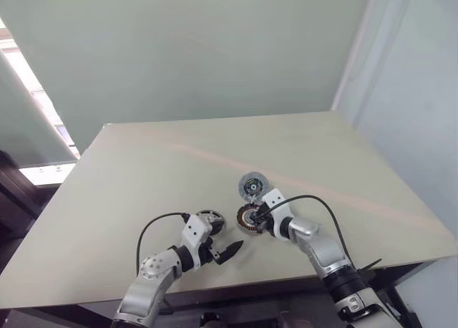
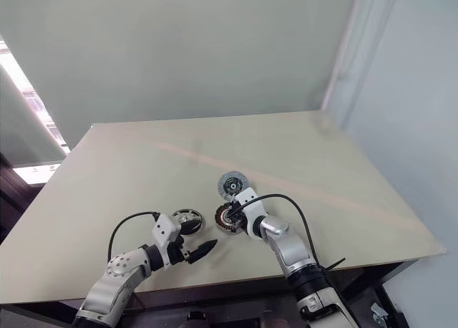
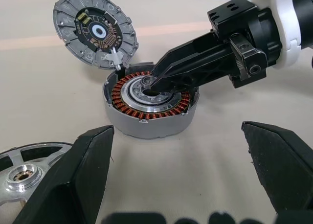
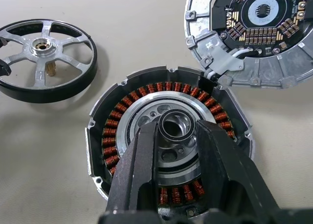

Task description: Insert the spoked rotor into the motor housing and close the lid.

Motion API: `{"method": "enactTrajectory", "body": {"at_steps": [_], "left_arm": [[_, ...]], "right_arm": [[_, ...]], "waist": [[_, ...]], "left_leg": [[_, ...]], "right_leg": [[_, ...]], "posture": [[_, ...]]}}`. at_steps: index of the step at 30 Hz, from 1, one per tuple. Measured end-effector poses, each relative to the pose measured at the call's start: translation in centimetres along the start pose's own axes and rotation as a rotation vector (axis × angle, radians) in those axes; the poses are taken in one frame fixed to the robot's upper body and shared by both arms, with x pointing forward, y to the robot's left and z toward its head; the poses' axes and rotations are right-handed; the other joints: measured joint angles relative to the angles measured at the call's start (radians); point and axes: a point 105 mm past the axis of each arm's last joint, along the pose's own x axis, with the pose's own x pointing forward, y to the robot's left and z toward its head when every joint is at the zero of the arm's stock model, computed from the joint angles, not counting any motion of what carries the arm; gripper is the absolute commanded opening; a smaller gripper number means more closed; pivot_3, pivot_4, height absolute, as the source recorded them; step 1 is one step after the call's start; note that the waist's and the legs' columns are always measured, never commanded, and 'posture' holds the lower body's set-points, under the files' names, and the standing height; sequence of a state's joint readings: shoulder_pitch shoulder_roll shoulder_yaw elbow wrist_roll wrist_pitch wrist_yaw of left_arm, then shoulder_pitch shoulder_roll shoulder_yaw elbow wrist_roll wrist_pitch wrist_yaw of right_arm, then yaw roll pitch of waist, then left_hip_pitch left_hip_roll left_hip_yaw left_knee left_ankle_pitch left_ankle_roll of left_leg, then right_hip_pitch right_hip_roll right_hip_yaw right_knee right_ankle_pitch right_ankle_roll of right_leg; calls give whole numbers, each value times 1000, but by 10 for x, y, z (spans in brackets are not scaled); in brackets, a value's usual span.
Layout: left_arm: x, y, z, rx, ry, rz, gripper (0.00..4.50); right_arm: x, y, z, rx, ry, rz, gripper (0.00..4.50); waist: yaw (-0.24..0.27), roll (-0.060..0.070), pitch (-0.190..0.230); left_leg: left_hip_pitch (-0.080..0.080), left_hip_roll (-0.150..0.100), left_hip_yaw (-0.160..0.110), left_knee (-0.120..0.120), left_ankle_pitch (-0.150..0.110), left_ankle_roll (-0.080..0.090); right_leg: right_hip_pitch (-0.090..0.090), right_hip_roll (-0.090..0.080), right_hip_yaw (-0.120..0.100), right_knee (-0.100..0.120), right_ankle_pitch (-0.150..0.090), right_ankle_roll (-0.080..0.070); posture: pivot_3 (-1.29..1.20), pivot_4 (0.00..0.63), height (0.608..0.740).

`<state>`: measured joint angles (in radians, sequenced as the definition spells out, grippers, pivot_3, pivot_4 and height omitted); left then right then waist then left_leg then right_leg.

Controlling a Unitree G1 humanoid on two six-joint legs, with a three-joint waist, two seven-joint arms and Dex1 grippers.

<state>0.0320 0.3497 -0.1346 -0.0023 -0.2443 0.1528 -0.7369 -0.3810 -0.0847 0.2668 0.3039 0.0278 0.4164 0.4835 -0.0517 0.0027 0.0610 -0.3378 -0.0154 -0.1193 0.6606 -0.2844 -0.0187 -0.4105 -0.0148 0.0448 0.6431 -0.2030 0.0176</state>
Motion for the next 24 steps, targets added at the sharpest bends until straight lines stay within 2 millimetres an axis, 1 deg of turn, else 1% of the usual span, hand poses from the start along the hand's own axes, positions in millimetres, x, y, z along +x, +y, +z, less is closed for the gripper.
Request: {"method": "enactTrajectory", "body": {"at_steps": [9,24], "left_arm": [[0,0,0,1,0,0,4500],[0,0,0,4,1,0,4500]], "right_arm": [[1,3,-2,-2,11,21,791],[1,3,-2,-17,14,17,791]], "waist": [[0,0,0],[0,0,0]], "left_leg": [[0,0,0,0,0,0],[0,0,0,0,0,0]], "right_leg": [[0,0,0,0,0,0],[0,0,0,0,0,0]], "posture": [[0,0,740],[0,0,740]]}}
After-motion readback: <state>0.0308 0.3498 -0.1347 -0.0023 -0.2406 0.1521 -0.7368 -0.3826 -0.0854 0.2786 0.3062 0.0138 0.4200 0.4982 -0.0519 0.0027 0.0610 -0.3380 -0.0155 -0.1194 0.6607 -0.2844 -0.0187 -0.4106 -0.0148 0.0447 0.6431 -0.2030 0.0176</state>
